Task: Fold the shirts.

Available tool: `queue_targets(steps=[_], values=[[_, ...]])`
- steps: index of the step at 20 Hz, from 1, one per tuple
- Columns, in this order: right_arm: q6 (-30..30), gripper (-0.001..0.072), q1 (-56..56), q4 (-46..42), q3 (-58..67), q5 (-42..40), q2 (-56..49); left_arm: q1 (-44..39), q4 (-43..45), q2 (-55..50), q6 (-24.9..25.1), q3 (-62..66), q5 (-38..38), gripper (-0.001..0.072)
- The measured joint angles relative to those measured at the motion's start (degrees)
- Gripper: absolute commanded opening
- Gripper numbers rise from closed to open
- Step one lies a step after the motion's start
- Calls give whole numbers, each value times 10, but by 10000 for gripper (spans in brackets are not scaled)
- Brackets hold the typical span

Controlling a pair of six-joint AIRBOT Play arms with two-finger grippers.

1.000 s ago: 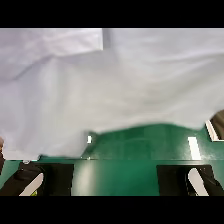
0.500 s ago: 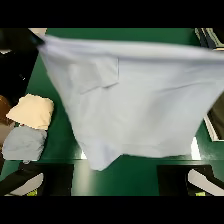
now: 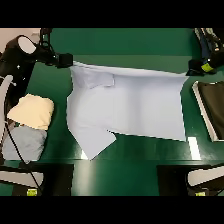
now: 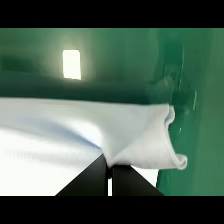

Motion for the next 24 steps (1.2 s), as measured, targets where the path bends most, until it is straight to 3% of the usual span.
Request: queue_targets(steps=[3, 5, 9, 12, 13, 14, 15, 16, 17, 24], values=[[-7, 15, 6, -1, 38, 2, -24, 17, -2, -13, 3, 0, -1, 25], [-12, 15, 8, -4, 24, 12, -20, 25, -2, -17, 20, -2, -49, 25], [-17, 16, 10, -11, -83, -6, 25, 24, 0, -20, 49, -35, -131, 25], [-18, 17, 15, -10, -170, -39, 55, 22, 0, -21, 54, -81, -148, 26], [-18, 17, 16, -9, -195, -48, 62, 21, 0, -21, 54, -96, -149, 48], [-18, 25, 18, -9, -215, -55, 66, 21, 0, -21, 54, -108, -149, 313], [-16, 139, 20, -9, -231, -60, 70, 21, 4, -21, 50, -118, -149, 540], [-10, 314, 21, -10, -243, -64, 72, 21, 4, -21, 43, -124, -147, 547], [-5, 342, 22, -11, -250, -67, 75, 22, 4, -20, 35, -128, -146, 547], [5, 342, 16, 5, -312, -46, 162, 20, 23, 76, 15, -177, -208, 547]])
